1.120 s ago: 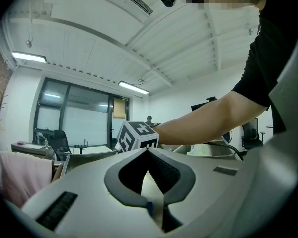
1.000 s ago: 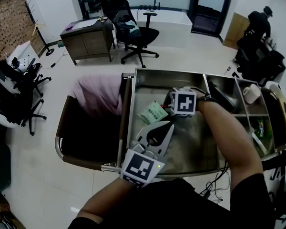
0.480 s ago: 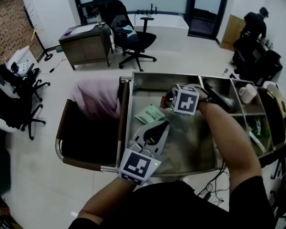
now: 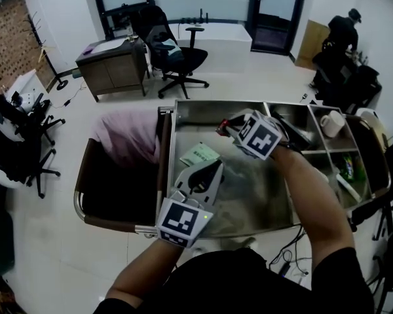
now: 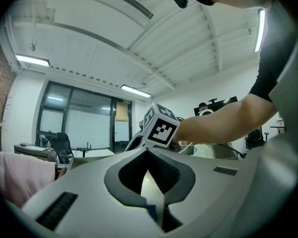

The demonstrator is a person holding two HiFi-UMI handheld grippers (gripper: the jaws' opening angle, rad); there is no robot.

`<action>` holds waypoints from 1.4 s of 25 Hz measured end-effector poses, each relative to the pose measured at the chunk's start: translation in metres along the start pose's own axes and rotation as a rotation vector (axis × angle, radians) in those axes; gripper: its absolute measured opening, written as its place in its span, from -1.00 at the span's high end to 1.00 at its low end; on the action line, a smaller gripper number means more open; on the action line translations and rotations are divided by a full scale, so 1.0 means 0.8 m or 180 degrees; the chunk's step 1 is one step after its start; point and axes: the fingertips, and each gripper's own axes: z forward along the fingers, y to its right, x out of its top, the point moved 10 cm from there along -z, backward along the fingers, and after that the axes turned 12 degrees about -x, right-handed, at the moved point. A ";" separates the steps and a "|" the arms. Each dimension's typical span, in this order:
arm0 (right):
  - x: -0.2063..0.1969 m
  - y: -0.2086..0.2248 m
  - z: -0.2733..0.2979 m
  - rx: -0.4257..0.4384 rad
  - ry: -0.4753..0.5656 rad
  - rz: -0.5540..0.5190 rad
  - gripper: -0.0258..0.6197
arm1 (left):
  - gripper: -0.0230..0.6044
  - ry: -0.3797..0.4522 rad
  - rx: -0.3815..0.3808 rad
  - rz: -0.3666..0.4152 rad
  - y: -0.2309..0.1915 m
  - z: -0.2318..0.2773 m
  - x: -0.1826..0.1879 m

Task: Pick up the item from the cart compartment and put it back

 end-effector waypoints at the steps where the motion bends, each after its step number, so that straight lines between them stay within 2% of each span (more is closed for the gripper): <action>1: -0.002 0.003 -0.008 -0.0063 0.0070 0.0203 0.73 | 0.93 0.0007 0.0010 -0.0004 0.000 0.000 0.000; 6: -0.013 0.005 -0.058 -0.0260 0.0528 0.1205 0.73 | 0.93 0.0025 0.0031 0.0001 -0.001 0.000 -0.001; 12: -0.022 -0.016 -0.132 -0.0574 0.1039 0.1700 0.73 | 0.93 0.0029 -0.0009 0.0041 0.004 0.000 0.001; 26: -0.035 -0.061 -0.234 -0.0936 0.1720 0.2148 0.74 | 0.93 0.0075 -0.0065 0.0025 0.005 -0.003 0.005; 35: -0.066 -0.095 -0.248 -0.1224 0.2138 0.2441 0.74 | 0.93 0.0069 -0.0103 0.0019 0.007 -0.003 0.007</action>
